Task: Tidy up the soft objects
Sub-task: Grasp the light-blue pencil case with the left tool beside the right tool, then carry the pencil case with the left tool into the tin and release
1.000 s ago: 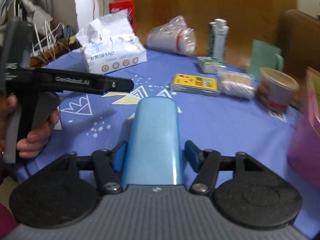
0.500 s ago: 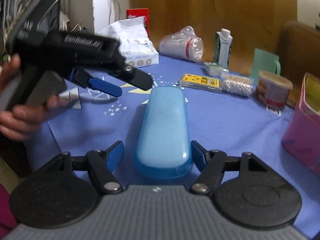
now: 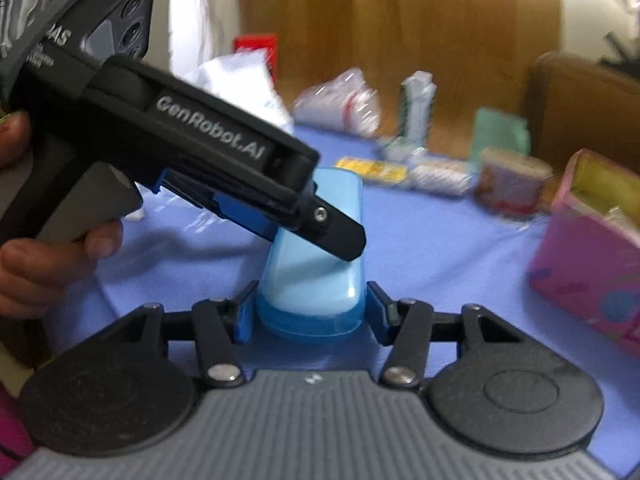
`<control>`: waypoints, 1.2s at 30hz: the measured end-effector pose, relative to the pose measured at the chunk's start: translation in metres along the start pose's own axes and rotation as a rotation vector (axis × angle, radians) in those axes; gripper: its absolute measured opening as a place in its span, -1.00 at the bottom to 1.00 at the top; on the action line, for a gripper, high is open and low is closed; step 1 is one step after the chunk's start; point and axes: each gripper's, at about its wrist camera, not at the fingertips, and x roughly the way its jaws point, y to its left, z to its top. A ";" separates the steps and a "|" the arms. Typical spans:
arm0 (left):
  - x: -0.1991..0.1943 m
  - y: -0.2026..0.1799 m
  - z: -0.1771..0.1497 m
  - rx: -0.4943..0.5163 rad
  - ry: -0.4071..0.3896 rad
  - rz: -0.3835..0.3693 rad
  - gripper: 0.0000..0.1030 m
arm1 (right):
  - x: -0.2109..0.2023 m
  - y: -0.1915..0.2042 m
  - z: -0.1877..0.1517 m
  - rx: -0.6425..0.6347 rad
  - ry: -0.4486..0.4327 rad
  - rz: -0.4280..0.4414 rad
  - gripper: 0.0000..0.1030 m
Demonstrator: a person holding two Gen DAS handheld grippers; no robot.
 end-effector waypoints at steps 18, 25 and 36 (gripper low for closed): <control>0.145 -0.145 0.106 0.344 -0.032 -0.024 0.62 | -0.031 -0.144 0.020 0.320 -0.199 -0.469 0.12; 0.141 -0.139 0.099 0.346 -0.044 0.027 0.64 | -0.019 -0.166 0.013 0.386 -0.231 -0.504 0.14; 0.085 -0.119 0.074 0.290 -0.092 0.046 0.72 | -0.064 -0.129 -0.005 0.340 -0.286 -0.583 0.14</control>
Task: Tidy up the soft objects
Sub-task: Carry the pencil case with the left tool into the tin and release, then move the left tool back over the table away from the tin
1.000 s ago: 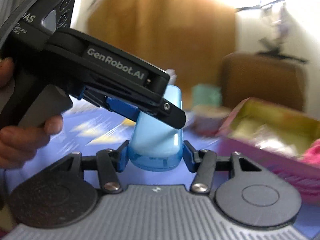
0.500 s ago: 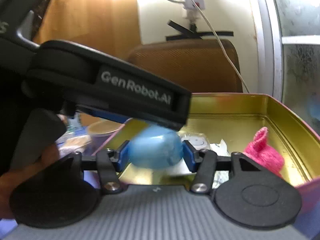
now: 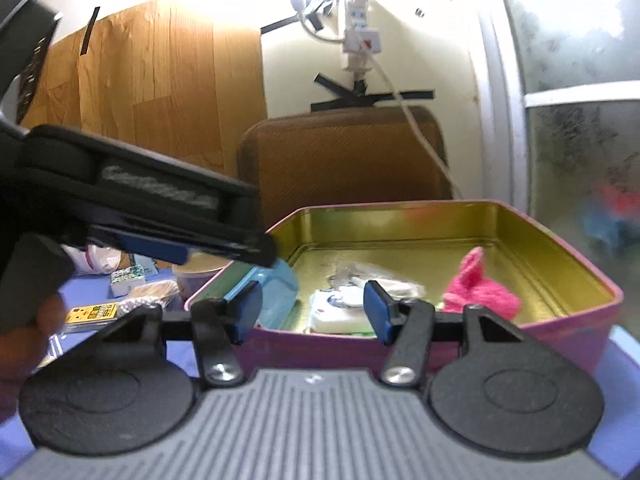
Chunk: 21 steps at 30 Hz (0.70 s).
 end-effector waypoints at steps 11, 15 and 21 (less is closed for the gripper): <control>-0.034 0.023 -0.048 -0.033 0.059 0.111 0.72 | -0.018 -0.008 -0.009 0.110 0.038 -0.019 0.15; -0.037 0.040 -0.065 -0.061 0.087 0.154 0.72 | -0.021 0.002 -0.016 0.103 0.066 0.000 0.15; -0.039 0.067 -0.083 -0.105 0.114 0.215 0.72 | -0.019 0.026 -0.025 0.061 0.110 0.052 0.15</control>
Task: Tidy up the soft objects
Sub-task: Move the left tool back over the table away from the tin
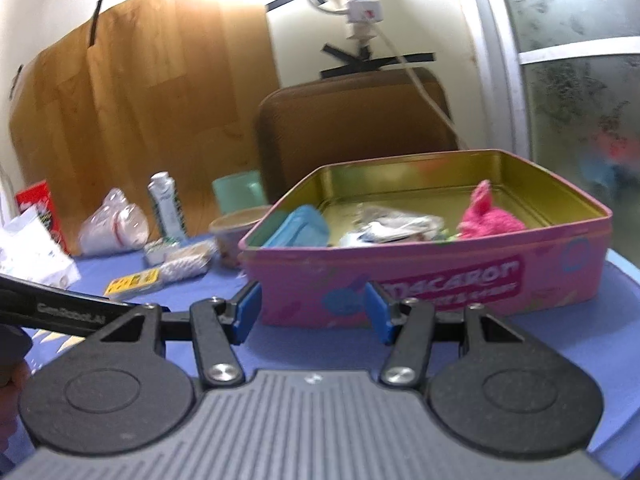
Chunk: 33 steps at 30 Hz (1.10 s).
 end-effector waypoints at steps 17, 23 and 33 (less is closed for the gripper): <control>0.006 0.062 -0.023 -0.086 0.007 0.092 0.72 | 0.014 0.054 -0.009 -0.102 0.065 0.054 0.15; 0.005 0.083 -0.027 -0.101 -0.002 0.136 0.73 | 0.022 0.065 -0.011 -0.131 0.098 0.083 0.15; -0.007 0.143 -0.035 -0.162 -0.042 0.278 0.76 | 0.049 0.103 -0.004 -0.173 0.158 0.183 0.20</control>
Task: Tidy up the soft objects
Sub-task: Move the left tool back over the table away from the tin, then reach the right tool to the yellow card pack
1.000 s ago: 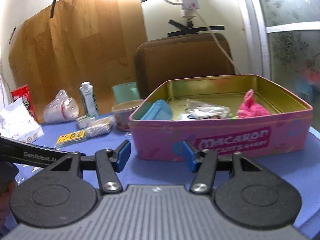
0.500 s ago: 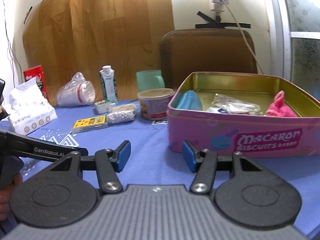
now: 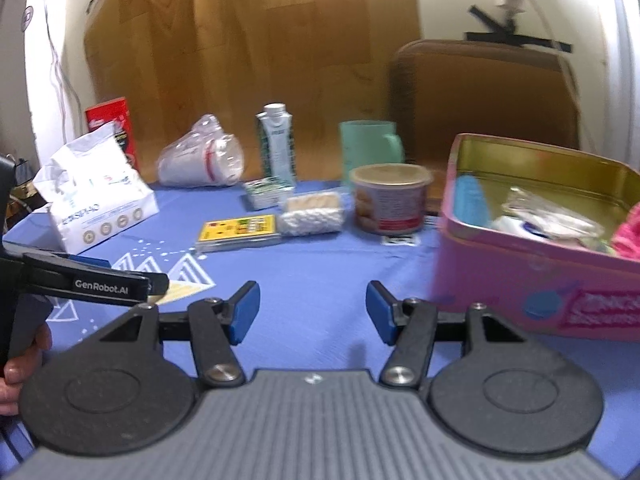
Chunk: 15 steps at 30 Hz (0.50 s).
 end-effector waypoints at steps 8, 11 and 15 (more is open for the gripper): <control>-0.006 0.036 -0.003 -0.171 -0.063 -0.046 0.78 | 0.060 0.036 0.036 -0.077 0.015 0.083 0.22; -0.009 0.034 -0.003 -0.167 -0.083 -0.048 0.78 | 0.100 0.056 0.053 -0.131 0.057 0.095 0.21; -0.011 0.031 -0.004 -0.158 -0.100 -0.049 0.78 | 0.148 0.073 0.065 -0.164 0.137 0.097 0.20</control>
